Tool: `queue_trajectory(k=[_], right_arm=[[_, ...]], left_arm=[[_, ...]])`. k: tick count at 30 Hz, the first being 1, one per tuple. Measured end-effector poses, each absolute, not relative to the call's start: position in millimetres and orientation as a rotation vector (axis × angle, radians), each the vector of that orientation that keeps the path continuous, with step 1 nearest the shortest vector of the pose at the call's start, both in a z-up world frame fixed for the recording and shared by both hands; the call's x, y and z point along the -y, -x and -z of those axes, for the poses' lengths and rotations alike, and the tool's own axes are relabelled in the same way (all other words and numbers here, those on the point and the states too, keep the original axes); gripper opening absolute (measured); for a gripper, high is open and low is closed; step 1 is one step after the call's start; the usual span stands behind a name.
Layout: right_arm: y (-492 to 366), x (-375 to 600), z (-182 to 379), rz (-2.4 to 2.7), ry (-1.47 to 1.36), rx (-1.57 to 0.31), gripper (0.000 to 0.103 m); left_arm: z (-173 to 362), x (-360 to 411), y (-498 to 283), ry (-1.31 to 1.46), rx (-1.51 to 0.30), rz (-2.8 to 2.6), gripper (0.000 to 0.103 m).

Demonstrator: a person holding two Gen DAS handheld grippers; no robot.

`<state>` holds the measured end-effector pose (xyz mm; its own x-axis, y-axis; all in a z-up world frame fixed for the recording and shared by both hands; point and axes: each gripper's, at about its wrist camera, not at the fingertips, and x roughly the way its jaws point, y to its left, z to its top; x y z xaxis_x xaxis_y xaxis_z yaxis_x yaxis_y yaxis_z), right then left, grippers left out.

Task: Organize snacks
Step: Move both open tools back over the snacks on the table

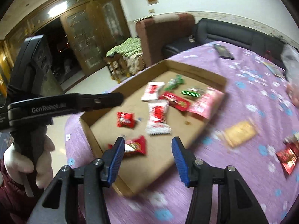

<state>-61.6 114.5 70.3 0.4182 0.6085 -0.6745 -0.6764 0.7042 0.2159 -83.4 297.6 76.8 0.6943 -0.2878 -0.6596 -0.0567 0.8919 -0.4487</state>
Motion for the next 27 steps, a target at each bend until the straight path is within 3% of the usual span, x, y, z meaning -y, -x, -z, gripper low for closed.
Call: queue_trajectory(k=[14, 20, 27], right_arm=[[28, 100, -52, -0.336, -0.165, -0.847, 0.058], [5, 115, -54, -0.27, -0.21, -0.816, 0.066], [-45, 104, -34, -0.16, -0.254, -0.853, 0.066]], left_arm=[[-73, -232, 73, 0.407, -0.867, 0.259, 0.028], [-72, -201, 71, 0.355, -0.903, 0.306, 0.028], [-73, -184, 76, 0.303, -0.917, 0.329, 0.028]])
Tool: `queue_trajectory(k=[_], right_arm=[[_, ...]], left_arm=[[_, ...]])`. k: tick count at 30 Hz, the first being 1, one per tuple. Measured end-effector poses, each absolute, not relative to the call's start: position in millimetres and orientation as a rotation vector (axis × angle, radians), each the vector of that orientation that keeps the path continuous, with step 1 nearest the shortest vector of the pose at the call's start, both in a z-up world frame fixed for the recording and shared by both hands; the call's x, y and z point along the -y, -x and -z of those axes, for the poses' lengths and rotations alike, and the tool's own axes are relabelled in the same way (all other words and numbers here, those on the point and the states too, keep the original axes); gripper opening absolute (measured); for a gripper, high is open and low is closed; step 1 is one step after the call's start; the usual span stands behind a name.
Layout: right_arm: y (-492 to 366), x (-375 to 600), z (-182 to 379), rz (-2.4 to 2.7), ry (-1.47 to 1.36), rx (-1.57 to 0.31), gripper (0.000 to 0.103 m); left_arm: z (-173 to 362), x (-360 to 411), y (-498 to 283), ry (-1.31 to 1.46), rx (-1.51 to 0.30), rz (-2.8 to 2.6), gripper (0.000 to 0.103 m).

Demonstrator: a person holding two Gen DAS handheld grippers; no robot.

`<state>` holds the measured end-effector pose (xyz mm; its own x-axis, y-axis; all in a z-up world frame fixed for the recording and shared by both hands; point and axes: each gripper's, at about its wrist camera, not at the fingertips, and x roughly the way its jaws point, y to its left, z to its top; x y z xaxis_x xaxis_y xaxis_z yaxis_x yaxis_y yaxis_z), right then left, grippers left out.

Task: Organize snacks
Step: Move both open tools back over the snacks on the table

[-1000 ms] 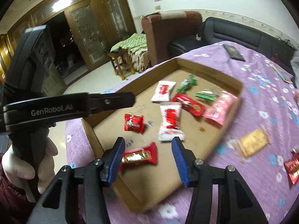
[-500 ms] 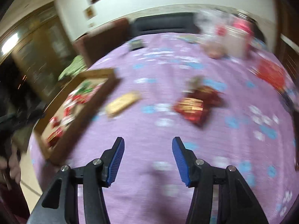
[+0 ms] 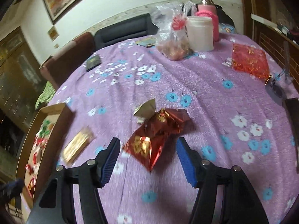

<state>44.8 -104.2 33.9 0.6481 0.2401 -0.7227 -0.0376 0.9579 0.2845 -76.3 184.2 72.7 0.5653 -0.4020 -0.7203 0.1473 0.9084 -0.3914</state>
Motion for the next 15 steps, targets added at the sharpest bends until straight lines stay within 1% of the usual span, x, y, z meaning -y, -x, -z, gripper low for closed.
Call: queue_trajectory(k=[3, 4, 5, 10, 15], right_arm=[[-56, 98, -26, -0.129, -0.243, -0.875, 0.064], [-58, 96, -23, -0.127, -0.241, -0.886, 0.058], [-57, 97, -21, -0.126, -0.245, -0.891, 0.043], [-38, 118, -23, -0.158, -0.287, -0.888, 0.034], [3, 151, -22, -0.223, -0.312, -0.939, 0.033]], left_arm=[[-71, -183, 77, 0.298, -0.923, 0.325, 0.028], [-70, -183, 77, 0.299, -0.925, 0.325, 0.028], [-70, -183, 76, 0.299, -0.928, 0.324, 0.028], [-69, -180, 76, 0.298, -0.93, 0.334, 0.028], [-66, -175, 73, 0.303, -0.933, 0.363, 0.028]])
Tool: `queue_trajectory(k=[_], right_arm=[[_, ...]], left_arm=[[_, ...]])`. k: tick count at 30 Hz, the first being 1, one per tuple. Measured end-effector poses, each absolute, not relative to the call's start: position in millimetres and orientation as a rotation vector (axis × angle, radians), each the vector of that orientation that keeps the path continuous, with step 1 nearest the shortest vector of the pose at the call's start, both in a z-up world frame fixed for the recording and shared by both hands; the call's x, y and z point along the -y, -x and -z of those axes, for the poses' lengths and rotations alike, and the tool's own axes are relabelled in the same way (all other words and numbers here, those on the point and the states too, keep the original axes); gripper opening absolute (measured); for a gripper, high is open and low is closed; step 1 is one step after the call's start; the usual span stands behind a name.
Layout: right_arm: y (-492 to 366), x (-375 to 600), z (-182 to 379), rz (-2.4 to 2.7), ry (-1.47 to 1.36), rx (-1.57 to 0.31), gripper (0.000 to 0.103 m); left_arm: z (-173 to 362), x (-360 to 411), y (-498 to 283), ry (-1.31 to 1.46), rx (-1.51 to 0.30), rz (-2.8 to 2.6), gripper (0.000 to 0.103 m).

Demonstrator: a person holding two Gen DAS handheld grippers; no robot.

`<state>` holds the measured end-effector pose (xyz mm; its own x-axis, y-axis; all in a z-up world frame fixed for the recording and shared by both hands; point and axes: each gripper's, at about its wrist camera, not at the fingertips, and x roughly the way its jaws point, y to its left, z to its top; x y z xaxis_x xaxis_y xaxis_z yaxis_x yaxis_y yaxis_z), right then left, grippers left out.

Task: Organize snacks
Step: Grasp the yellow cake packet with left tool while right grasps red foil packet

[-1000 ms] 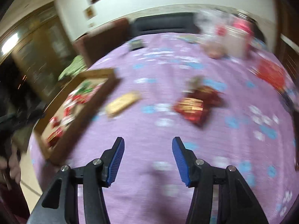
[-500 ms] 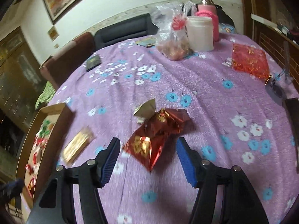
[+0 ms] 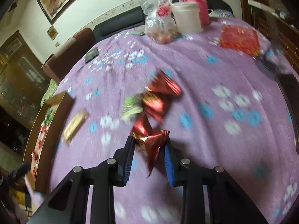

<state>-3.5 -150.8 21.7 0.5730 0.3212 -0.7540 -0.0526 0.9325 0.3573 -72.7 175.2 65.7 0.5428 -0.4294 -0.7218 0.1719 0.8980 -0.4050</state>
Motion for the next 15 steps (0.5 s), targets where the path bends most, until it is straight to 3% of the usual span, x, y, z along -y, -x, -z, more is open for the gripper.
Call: queue_trajectory(k=[5, 7, 9, 10, 15], right_arm=[[33, 180, -14, -0.207, -0.305, -0.975, 0.034], [36, 182, -16, -0.206, -0.305, -0.967, 0.039], [35, 181, -19, -0.222, -0.323, -0.948, 0.054], [33, 177, -21, -0.228, -0.327, -0.935, 0.057], [13, 152, -26, -0.229, -0.284, -0.891, 0.06]], left_arm=[[-58, -162, 65, 0.305, -0.96, 0.391, 0.028], [-56, -153, 64, 0.298, -0.969, 0.406, 0.028], [-56, -146, 64, 0.281, -0.972, 0.413, 0.028], [-57, -142, 64, 0.271, -0.973, 0.414, 0.028], [-62, -134, 64, 0.225, -0.968, 0.4, 0.028]])
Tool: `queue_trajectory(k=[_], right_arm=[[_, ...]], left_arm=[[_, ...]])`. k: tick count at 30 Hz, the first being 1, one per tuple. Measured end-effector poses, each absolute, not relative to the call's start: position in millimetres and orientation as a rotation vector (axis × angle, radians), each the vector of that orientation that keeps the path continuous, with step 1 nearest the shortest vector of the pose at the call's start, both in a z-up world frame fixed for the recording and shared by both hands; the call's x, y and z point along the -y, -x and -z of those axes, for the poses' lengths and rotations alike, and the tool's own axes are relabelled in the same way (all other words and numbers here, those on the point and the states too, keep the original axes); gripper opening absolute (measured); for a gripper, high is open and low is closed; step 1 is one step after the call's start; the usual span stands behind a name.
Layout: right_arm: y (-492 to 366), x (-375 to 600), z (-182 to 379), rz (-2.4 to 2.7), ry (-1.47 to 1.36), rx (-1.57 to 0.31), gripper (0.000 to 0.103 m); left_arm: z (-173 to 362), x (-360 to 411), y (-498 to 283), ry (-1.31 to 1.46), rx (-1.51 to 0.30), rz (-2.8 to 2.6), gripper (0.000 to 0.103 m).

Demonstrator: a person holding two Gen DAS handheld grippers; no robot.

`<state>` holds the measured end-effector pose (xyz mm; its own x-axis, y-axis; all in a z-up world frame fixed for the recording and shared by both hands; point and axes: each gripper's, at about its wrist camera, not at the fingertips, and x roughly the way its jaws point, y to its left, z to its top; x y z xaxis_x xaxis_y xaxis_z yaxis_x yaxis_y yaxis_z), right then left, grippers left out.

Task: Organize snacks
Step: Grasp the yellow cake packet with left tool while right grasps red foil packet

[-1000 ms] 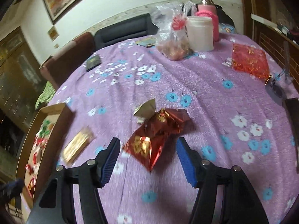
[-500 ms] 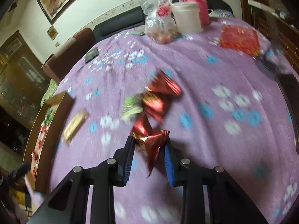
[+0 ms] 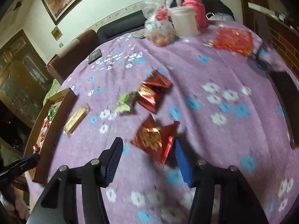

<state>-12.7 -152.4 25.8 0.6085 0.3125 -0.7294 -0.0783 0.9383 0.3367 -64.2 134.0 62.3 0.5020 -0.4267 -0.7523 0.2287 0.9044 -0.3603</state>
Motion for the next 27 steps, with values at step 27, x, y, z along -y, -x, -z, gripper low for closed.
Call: queue_trajectory(k=[27], right_arm=[[-2, 150, -11, -0.245, -0.282, -0.859, 0.036]], left_arm=[[-21, -81, -65, -0.179, -1.057, 0.282, 0.029]])
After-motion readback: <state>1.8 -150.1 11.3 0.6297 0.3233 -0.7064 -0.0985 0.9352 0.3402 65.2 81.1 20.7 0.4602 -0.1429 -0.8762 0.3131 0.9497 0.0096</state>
